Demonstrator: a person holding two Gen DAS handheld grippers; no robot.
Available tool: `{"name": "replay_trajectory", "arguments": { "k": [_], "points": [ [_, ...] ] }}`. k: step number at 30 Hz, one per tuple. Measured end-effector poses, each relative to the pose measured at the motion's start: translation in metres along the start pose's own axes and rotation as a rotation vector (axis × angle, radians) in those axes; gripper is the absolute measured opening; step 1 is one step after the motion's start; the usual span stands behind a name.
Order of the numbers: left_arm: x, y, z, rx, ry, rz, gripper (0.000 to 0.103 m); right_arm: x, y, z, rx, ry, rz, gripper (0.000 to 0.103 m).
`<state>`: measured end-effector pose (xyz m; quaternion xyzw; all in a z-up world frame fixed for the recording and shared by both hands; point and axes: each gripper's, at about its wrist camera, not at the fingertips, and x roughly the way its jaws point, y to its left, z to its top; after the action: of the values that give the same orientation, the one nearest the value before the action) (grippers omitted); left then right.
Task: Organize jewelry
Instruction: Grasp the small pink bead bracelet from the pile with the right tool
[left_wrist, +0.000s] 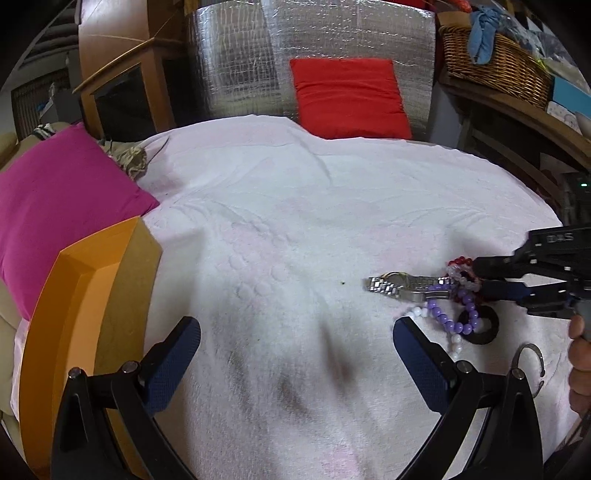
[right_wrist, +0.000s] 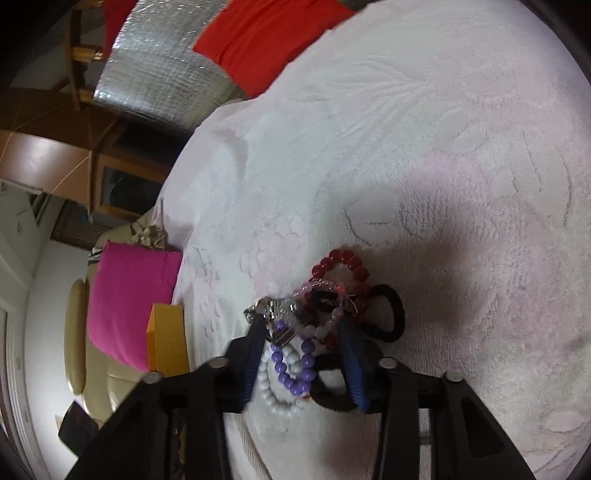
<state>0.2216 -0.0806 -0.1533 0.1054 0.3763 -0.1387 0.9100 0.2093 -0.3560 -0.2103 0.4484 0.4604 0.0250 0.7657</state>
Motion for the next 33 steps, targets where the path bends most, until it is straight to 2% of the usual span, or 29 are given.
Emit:
{"name": "replay_trajectory", "arguments": {
  "k": [5,8,13,21,27,33],
  "points": [
    [0.005,-0.007,0.001,0.007,0.008,-0.026,0.103,0.006,-0.005,0.003,0.043,-0.027,-0.034,0.016],
    [0.005,-0.011,0.001,0.011,0.009,-0.037,0.103,0.000,-0.001,0.003,0.023,-0.066,-0.025,0.009],
    [0.007,-0.016,-0.001,0.015,0.016,-0.072,0.103,-0.022,0.001,0.003,-0.012,-0.146,-0.011,0.009],
    [0.005,-0.040,-0.004,0.062,0.016,-0.125,0.103,-0.064,-0.023,0.010,-0.014,-0.205,-0.046,0.009],
    [-0.007,-0.076,-0.014,0.151,0.015,-0.272,0.103,-0.100,-0.052,0.014,0.001,-0.251,-0.085,0.009],
    [-0.020,-0.131,-0.033,0.280,0.023,-0.406,0.103,-0.114,-0.075,0.017,0.032,-0.239,-0.116,0.009]
  ]
}}
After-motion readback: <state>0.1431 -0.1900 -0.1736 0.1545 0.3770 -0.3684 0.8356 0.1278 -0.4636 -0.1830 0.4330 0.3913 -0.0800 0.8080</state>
